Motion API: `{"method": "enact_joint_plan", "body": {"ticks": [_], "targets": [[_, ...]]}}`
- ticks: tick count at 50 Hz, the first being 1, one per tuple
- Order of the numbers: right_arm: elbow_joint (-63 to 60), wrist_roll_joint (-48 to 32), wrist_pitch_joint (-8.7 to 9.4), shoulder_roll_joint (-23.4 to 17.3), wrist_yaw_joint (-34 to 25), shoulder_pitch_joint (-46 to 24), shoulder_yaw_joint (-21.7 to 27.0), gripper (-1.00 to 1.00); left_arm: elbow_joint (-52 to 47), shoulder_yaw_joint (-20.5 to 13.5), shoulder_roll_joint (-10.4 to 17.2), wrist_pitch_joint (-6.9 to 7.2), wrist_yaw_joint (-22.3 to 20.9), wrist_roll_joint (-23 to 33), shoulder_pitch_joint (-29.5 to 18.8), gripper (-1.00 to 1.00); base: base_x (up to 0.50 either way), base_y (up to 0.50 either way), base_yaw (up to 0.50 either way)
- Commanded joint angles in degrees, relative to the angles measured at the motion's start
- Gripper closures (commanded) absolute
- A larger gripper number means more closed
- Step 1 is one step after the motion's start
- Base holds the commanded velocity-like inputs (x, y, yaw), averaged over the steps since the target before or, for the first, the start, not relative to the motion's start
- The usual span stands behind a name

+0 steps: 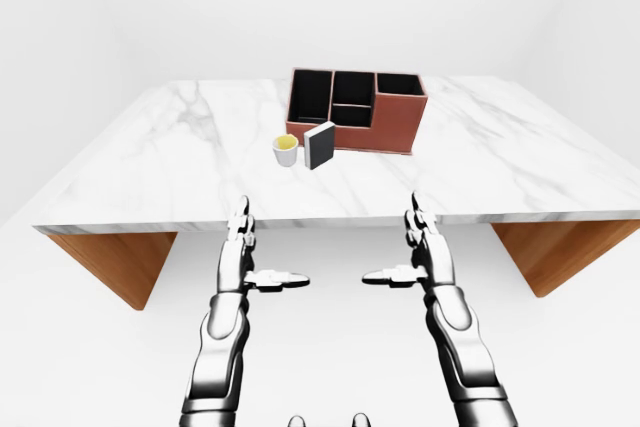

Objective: Pick up the book and place it in the caddy.

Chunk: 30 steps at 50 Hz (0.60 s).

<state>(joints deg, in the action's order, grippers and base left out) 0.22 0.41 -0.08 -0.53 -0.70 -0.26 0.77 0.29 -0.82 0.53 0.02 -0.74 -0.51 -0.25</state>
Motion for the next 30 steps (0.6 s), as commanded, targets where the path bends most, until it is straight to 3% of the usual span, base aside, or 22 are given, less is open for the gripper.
{"method": "enact_joint_plan", "body": {"ticks": [1,3,9,16,25,30], "targets": [[0.66,0.21,-0.09,-0.83,-1.14,-1.29,1.43,-1.00,0.37,-1.66,0.91,0.85,-1.32,-0.70,-0.84,-1.00,0.00,0.00,0.00],[1.38,0.10,-0.43,-0.95,-1.20,-1.95,1.61,-1.00,-0.60,-1.73,0.90,2.01,-1.57,-1.00,-0.82,-1.00,0.00,0.00,0.00],[2.54,-0.13,-1.07,-1.05,-1.31,-2.91,1.63,-1.00,-0.32,-1.49,0.94,1.98,-1.86,-0.32,-1.21,-1.00,0.00,0.00,0.00],[3.58,-0.70,-1.39,-1.39,-1.51,-4.35,1.78,-1.00,-2.19,-1.68,1.18,3.41,-2.18,0.29,-1.49,-1.00,0.00,0.00,0.00],[2.78,-2.45,-0.01,-2.25,-2.55,-6.13,2.02,-1.00,-5.08,-2.79,2.05,4.98,-3.26,0.28,-3.76,-1.00,0.00,0.00,0.00],[2.01,-2.86,2.65,-2.93,-3.39,-8.16,2.58,-1.00,-6.79,-3.40,2.78,4.98,-3.85,0.37,-5.59,-1.00,0.00,0.00,0.00]]}}
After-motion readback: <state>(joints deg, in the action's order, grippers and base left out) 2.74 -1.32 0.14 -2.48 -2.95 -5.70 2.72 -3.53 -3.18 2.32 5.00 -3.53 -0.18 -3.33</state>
